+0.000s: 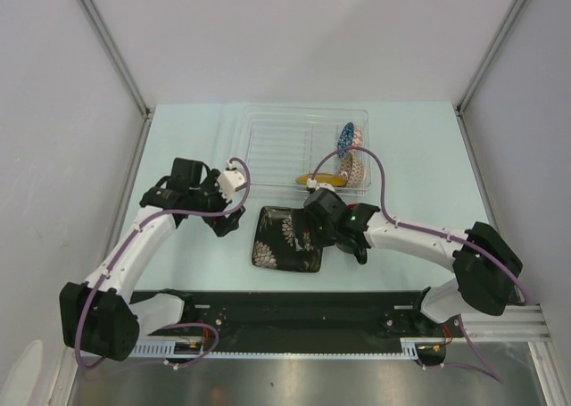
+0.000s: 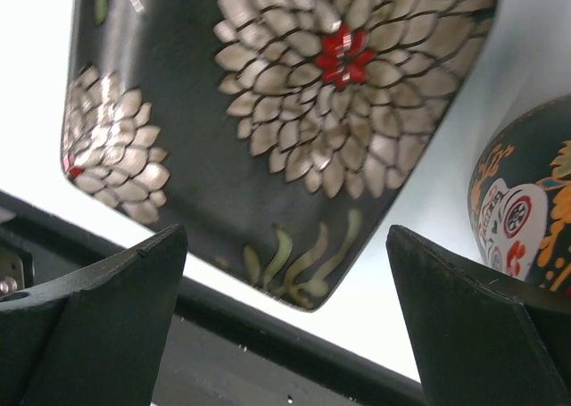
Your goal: Load the mixed dishes into the dish rack
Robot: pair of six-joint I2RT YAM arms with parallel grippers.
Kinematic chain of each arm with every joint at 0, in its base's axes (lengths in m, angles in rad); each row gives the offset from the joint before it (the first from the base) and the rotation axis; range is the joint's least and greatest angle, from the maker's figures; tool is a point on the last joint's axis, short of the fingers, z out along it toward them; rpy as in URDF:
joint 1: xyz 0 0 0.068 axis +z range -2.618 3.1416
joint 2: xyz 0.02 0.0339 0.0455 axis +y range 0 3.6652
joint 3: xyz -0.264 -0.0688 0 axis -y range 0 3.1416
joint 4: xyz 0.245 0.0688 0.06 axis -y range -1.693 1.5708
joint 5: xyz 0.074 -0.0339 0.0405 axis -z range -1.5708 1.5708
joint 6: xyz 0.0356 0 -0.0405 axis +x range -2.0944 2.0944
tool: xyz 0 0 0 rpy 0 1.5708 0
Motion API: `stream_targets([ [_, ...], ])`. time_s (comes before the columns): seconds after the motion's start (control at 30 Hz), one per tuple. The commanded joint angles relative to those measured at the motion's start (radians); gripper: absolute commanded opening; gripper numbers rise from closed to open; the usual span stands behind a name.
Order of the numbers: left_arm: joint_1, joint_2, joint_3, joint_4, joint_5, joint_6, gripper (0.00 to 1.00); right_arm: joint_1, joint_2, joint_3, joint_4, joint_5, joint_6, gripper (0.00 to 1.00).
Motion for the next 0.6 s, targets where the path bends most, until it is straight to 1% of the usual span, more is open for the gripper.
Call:
stream_targets([
  [0.0,-0.004,-0.044,0.000,0.022,-0.024,0.031,1.00,-0.052,0.025,0.006,-0.005,0.042,0.009,1.00],
  [0.23,-0.004,-0.056,-0.019,0.026,-0.038,0.048,1.00,-0.092,0.009,0.008,-0.028,0.046,-0.031,1.00],
  [0.37,-0.004,-0.056,-0.048,0.031,-0.052,0.086,1.00,-0.081,0.049,0.014,0.001,0.005,-0.041,1.00],
  [0.43,-0.005,-0.059,-0.097,0.057,-0.092,0.109,1.00,-0.080,0.092,0.024,0.004,-0.012,-0.041,1.00],
  [0.57,-0.005,-0.079,-0.171,0.095,-0.149,0.203,1.00,-0.081,0.163,0.067,0.014,-0.029,-0.039,1.00],
])
